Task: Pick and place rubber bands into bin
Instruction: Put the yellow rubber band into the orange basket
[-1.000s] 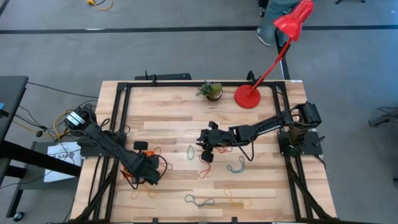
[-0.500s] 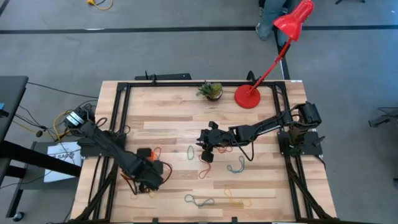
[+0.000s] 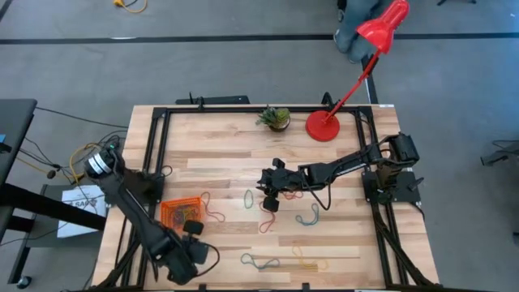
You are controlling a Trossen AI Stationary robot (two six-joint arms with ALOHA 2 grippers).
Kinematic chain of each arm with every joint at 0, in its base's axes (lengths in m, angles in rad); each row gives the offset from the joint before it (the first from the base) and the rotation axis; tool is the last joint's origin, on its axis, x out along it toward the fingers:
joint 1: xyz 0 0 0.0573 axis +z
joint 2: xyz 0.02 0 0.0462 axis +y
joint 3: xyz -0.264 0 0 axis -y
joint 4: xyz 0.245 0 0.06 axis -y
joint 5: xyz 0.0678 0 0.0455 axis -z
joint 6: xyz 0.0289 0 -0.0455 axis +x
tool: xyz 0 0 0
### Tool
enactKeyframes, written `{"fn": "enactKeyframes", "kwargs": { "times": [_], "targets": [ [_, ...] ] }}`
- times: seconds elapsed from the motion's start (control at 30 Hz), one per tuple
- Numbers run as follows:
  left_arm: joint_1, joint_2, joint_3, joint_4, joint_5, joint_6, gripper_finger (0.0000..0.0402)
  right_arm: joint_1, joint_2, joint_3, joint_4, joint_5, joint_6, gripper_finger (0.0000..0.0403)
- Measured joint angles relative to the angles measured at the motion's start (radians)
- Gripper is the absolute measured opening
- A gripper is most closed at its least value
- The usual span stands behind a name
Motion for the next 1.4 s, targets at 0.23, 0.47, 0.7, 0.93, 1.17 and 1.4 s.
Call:
{"fn": "enactKeyframes", "kwargs": {
  "times": [0.23, 0.47, 0.7, 0.93, 1.17, 1.4],
  "targets": [
    [-0.014, 0.148, 0.000, -0.001, 0.025, -0.021, 0.0089, 0.000, 0.000, 0.000, 0.001, 0.000, -0.007, 0.0079],
    [-0.014, 0.206, 0.000, -0.019, -0.001, -0.048, 0.0089, -0.012, 0.000, 0.000, 0.002, 0.000, -0.010, 0.0079],
    [-0.012, 0.206, 0.000, -0.021, 0.001, -0.031, 0.0089, -0.042, 0.000, 0.000, 0.002, 0.000, -0.009, 0.0079],
    [0.001, 0.206, 0.000, -0.039, -0.008, -0.004, 0.0089, -0.043, 0.000, 0.000, 0.002, 0.000, -0.009, 0.0079],
    [0.018, 0.205, 0.001, -0.054, 0.052, -0.012, 0.0089, -0.043, 0.000, 0.000, 0.002, 0.000, -0.009, 0.0079],
    [0.025, 0.205, 0.000, -0.100, -0.008, 0.015, 0.0089, -0.043, 0.000, 0.000, 0.002, 0.000, -0.009, 0.0079]
  ]
}}
